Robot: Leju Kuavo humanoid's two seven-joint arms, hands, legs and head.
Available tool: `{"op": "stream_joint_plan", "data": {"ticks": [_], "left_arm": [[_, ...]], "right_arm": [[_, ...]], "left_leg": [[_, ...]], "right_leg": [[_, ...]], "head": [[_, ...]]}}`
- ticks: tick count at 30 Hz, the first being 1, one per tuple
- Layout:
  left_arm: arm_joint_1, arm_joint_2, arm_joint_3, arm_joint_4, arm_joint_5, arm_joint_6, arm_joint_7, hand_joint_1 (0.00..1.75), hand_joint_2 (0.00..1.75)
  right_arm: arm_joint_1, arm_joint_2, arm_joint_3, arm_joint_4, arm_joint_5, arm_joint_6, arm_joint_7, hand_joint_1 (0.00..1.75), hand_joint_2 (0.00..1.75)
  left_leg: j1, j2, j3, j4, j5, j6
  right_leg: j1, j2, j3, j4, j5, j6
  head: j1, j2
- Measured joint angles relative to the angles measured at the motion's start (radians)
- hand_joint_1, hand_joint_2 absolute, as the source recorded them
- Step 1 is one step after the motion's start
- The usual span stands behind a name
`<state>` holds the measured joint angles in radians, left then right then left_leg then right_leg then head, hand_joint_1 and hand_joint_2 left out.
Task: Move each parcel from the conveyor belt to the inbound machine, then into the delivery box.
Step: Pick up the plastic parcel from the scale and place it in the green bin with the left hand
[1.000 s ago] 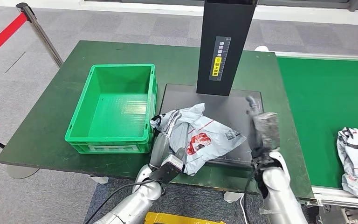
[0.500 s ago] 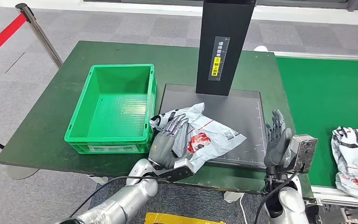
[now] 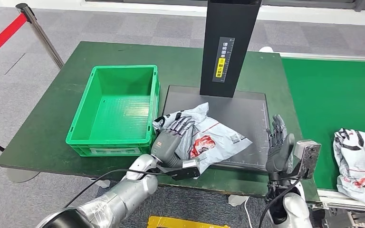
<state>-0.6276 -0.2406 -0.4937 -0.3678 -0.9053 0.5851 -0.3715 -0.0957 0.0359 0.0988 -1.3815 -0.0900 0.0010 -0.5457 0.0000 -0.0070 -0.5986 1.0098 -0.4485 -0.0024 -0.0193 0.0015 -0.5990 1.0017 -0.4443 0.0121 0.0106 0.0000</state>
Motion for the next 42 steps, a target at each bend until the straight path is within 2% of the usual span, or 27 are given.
{"op": "stream_joint_plan", "data": {"ticks": [17,21,25,29,42], "left_arm": [[-0.009,0.035,-0.030,0.048,-0.070,-0.050,0.075,0.00,1.75],[-0.011,0.043,-0.031,0.052,-0.080,-0.064,0.094,0.17,1.75],[-0.013,0.051,-0.031,0.055,-0.083,-0.065,0.098,0.17,1.75],[-0.012,0.056,-0.031,0.057,-0.084,-0.065,0.098,1.75,1.75],[-0.025,0.059,-0.031,0.062,-0.107,-0.024,0.101,1.75,1.75]], "right_arm": [[-0.020,0.009,0.000,0.117,-0.014,0.056,-0.020,0.00,0.00],[-0.036,0.012,0.000,0.146,-0.012,0.067,-0.020,0.00,0.00],[-0.052,0.014,0.002,0.178,-0.014,0.072,-0.022,0.00,0.00],[-0.060,0.015,0.002,0.196,-0.014,0.072,-0.023,0.00,0.00],[-0.095,0.019,0.004,0.257,-0.036,0.070,-0.023,0.00,0.00]], "left_leg": [[0.000,0.000,0.001,0.000,0.001,0.000],[0.000,0.000,0.001,0.000,0.002,0.000],[0.000,0.000,0.001,0.000,0.004,-0.001],[0.000,0.000,0.001,0.000,0.004,-0.001],[0.001,0.000,0.001,-0.001,0.008,-0.002]], "right_leg": [[0.000,0.000,0.001,0.000,0.000,0.000],[0.000,0.000,0.001,0.000,0.001,0.000],[0.000,0.000,0.001,0.000,0.002,-0.001],[0.001,0.000,0.001,0.000,0.003,-0.001],[0.001,-0.001,0.001,0.000,0.007,-0.002]], "head": [[0.000,0.000],[0.000,0.000],[0.000,0.000],[0.000,0.000],[0.000,0.000]]}}
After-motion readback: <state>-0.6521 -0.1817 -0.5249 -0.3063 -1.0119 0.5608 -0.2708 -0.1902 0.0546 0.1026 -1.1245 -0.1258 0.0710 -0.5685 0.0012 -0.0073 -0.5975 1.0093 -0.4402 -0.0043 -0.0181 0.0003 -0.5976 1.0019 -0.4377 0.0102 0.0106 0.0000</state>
